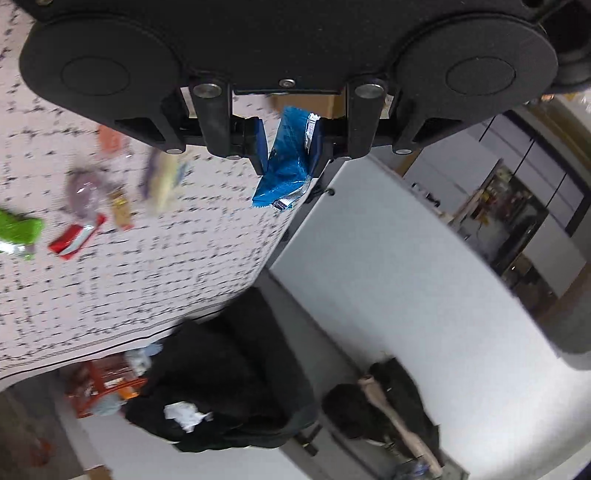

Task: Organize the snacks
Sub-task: 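Carry the bread pack and blue packet with both tools over the box, then open both tools to drop the bread pack and blue packet into the box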

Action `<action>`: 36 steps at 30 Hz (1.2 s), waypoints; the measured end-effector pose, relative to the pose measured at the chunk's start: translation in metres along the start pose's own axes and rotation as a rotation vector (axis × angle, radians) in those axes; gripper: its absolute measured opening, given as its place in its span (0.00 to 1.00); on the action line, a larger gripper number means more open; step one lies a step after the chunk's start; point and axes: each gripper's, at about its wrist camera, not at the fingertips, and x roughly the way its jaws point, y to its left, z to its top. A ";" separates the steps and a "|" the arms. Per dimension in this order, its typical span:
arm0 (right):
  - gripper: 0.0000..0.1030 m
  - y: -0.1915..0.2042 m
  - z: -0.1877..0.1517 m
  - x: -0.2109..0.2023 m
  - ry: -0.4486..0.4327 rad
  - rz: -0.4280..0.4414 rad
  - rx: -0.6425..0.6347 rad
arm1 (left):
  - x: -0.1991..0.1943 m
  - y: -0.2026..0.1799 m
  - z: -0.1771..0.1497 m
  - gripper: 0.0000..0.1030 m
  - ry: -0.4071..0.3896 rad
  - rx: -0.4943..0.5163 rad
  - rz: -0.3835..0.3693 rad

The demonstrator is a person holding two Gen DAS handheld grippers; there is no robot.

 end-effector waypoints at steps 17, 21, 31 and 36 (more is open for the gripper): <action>0.23 0.065 -0.031 0.032 0.089 0.068 -0.111 | 0.002 0.086 0.038 0.48 -0.005 -0.105 0.056; 0.23 0.077 -0.041 0.042 0.119 0.071 -0.155 | 0.009 0.101 0.047 0.48 0.001 -0.121 0.068; 0.30 0.081 -0.050 0.045 0.215 0.056 -0.197 | 0.026 0.105 0.049 0.48 0.040 -0.118 0.051; 0.35 0.077 -0.049 0.037 0.213 0.036 -0.192 | 0.033 0.101 0.042 0.48 0.068 -0.112 0.045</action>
